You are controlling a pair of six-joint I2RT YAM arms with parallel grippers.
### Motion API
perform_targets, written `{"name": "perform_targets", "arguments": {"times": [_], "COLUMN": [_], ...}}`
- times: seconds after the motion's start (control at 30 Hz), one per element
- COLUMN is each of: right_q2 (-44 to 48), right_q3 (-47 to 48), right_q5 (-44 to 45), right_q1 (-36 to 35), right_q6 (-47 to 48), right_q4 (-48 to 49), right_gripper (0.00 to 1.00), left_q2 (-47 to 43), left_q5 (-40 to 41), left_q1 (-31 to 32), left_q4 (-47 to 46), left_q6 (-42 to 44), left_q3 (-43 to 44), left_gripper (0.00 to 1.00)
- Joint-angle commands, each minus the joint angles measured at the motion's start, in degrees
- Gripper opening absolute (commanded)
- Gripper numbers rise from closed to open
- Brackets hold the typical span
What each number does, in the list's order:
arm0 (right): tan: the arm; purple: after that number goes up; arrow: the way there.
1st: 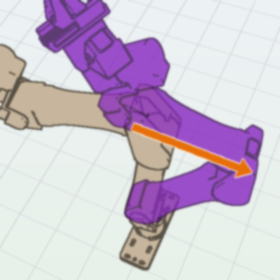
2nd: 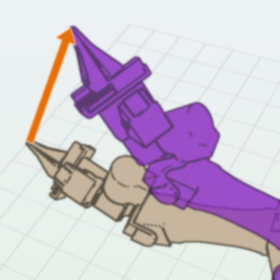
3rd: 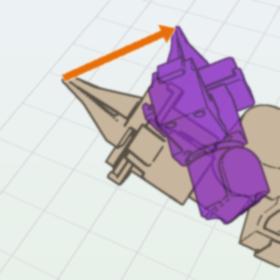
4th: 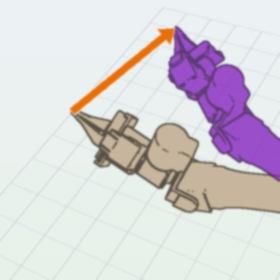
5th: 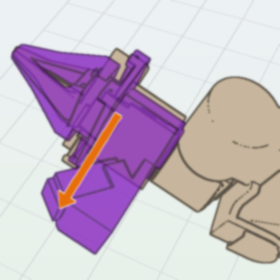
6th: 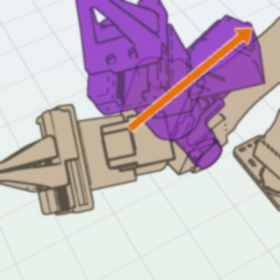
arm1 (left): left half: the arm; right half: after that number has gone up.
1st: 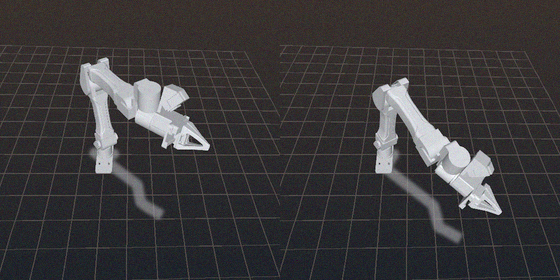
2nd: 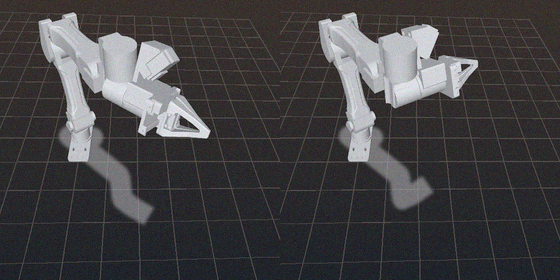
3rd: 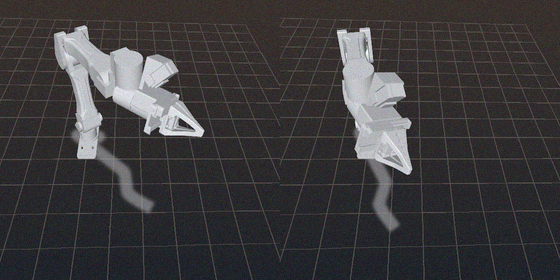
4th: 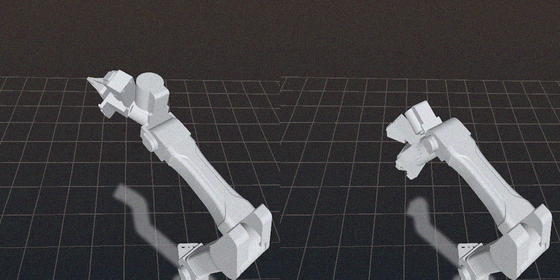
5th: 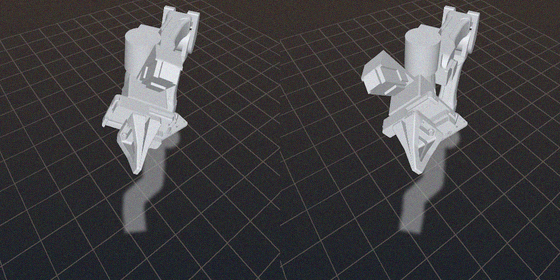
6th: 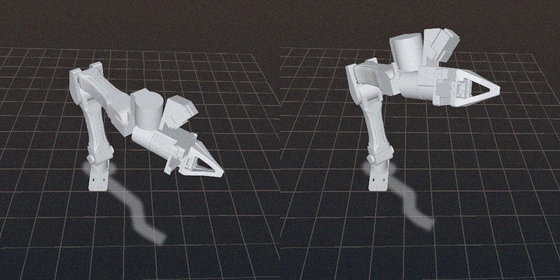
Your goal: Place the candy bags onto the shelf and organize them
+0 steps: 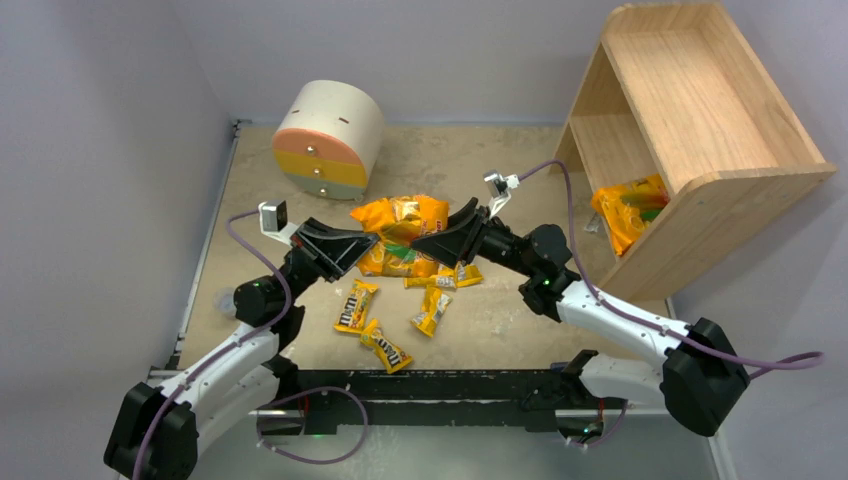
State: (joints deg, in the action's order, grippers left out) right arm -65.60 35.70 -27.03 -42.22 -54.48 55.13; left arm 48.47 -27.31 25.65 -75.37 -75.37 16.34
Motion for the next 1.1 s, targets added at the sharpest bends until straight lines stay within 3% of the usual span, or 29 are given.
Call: {"name": "perform_targets", "arguments": {"times": [0.0, 0.03, 0.1, 0.17, 0.23, 0.37, 0.57, 0.67, 0.77, 0.83, 1.07], "right_q2": [2.29, 3.29, 5.89, 8.88, 11.53, 14.88, 18.12, 19.58, 19.41, 18.94, 15.47], "right_q3": [4.56, 4.62, 5.49, 8.01, 10.70, 15.38, 19.42, 19.72, 20.17, 19.90, 21.29], "right_q5": [-4.61, -3.55, -2.13, 0.22, 3.77, 4.72, 0.07, -0.36, -0.52, -1.16, -3.51], "right_q1": [-2.08, -2.08, -2.08, -2.12, -2.08, -2.10, -2.08, -2.12, -2.08, -2.08, -2.09], "right_q6": [1.52, 2.59, 6.03, 10.35, 14.14, 20.19, 25.92, 26.20, 27.03, 27.10, 28.00], "right_q4": [2.46, 0.36, -5.87, -15.92, -26.63, -43.63, -52.00, -53.03, -54.28, -53.38, -47.85], "right_gripper": [0.44, 0.33, 0.20, 0.19, 0.17, 0.13, 0.09, 0.08, 0.08, 0.08, 0.07], "left_q2": [-2.08, -3.02, -6.27, -9.36, -12.44, -16.96, -13.69, -10.44, -7.88, -6.14, -2.65], "left_q5": [-1.12, -1.90, -2.87, -1.60, 0.88, 1.11, -5.97, -12.36, -18.01, -20.30, -21.51], "left_q1": [0.54, 0.54, 0.54, 0.54, 0.54, 0.54, 0.54, 0.54, 0.54, 0.54, 0.70], "left_q4": [2.39, 5.64, 20.04, 33.28, 45.07, 54.14, 55.12, 46.39, 22.20, 11.35, 9.04], "left_q6": [4.13, 6.29, 11.74, 19.80, 25.87, 32.48, 34.01, 29.58, 18.75, 12.29, 8.28], "left_q3": [4.60, 5.11, 6.96, 8.38, 9.45, 10.18, 11.42, 8.09, 2.39, 0.48, 1.07], "left_gripper": [0.00, 0.05, 0.30, 0.64, 0.82, 0.87, 0.91, 0.92, 0.93, 0.94, 0.95]}}
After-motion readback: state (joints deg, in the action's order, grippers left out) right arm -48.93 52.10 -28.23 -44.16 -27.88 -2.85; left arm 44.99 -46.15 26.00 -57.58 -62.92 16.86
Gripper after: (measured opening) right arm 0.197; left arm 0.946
